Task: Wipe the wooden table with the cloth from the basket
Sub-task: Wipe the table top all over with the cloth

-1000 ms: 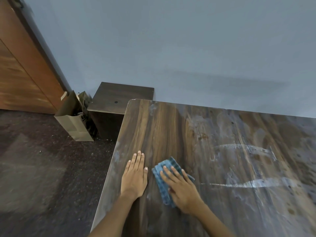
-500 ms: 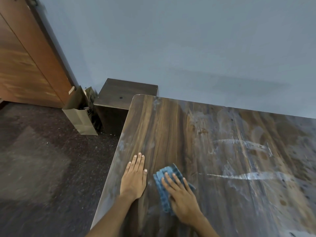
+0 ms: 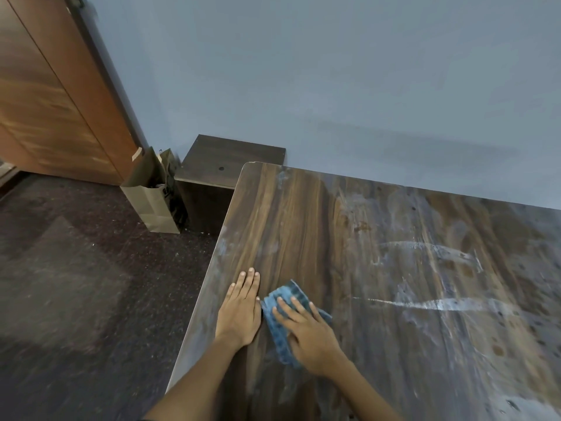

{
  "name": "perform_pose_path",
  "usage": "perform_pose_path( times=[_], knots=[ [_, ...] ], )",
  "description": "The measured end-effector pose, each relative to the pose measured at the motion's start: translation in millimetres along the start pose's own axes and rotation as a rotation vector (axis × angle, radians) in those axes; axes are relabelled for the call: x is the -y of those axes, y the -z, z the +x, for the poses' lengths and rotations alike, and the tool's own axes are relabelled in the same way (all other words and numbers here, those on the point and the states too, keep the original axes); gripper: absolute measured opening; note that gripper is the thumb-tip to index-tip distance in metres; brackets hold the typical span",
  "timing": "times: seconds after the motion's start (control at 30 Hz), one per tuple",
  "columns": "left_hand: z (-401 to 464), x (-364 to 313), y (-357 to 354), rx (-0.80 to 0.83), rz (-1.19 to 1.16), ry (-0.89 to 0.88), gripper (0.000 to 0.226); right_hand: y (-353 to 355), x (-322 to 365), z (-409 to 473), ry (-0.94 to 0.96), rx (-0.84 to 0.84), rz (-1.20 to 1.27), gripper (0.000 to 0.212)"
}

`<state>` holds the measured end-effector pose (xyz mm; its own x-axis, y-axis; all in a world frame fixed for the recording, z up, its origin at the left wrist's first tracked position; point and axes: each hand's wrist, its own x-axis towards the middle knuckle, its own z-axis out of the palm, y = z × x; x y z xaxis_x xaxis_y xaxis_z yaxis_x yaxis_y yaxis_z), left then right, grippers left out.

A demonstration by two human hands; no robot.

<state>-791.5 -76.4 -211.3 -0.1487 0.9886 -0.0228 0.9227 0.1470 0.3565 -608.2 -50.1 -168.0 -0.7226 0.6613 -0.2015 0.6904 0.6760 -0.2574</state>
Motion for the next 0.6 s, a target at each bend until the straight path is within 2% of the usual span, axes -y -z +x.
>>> perform_pose_path(
  times=[0.07, 0.13, 0.2, 0.27, 0.37, 0.4, 0.53, 0.6],
  knots=[
    [-1.7, 2.5, 1.1, -0.023, -0.047, 0.006, 0.070, 6.8, -17.4, -4.9, -0.073, -0.007, -0.044, 0.061],
    [-4.6, 4.5, 2.0, -0.029, -0.088, -0.009, 0.069, 16.1, -28.2, 7.4, -0.171, -0.024, -0.014, 0.065],
    [-6.7, 5.6, 3.4, -0.037, -0.124, -0.017, 0.068, 21.7, -22.2, 27.1, -0.307, 0.038, 0.030, 0.058],
    [-6.2, 6.1, 4.3, -0.062, -0.177, -0.008, 0.066, 22.1, -0.2, 38.8, -0.290, 0.033, 0.000, 0.061],
    [-5.3, 7.2, 4.2, -0.079, -0.257, 0.033, 0.058, 3.2, 24.3, 19.0, -0.027, 0.061, -0.079, 0.060],
    [-5.0, 6.7, 5.0, -0.079, -0.262, 0.047, 0.056, -4.0, 26.9, 5.8, 0.006, 0.087, -0.078, 0.058],
    [-3.8, 3.7, 7.0, -0.118, -0.257, 0.063, 0.057, -5.5, -2.7, -22.4, -0.100, 0.158, -0.071, 0.066],
    [-3.7, 2.2, 6.5, -0.128, -0.241, 0.070, 0.056, 7.5, -24.7, -7.2, -0.193, 0.082, -0.108, 0.066]
  ],
)
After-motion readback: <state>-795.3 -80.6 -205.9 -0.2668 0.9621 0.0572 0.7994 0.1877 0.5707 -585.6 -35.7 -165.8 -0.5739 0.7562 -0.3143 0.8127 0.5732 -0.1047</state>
